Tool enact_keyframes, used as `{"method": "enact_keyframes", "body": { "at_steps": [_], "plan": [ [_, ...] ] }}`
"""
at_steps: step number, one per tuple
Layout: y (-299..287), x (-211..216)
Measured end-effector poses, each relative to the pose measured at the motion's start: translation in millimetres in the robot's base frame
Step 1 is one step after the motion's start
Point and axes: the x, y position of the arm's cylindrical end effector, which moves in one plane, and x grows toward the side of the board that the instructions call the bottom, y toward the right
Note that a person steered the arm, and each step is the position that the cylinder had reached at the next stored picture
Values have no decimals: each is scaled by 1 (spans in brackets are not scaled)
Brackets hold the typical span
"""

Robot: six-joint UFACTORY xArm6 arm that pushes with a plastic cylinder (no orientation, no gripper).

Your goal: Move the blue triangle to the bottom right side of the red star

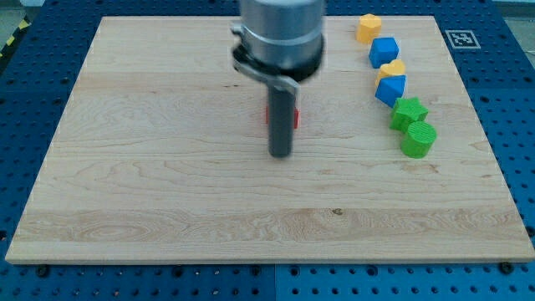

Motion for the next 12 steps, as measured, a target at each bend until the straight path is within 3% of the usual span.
{"method": "enact_keyframes", "body": {
  "at_steps": [1, 2, 5, 7, 10, 11, 12],
  "plan": [
    [60, 59],
    [105, 92],
    [121, 92],
    [215, 101],
    [253, -99],
    [248, -103],
    [217, -134]
  ]
}}
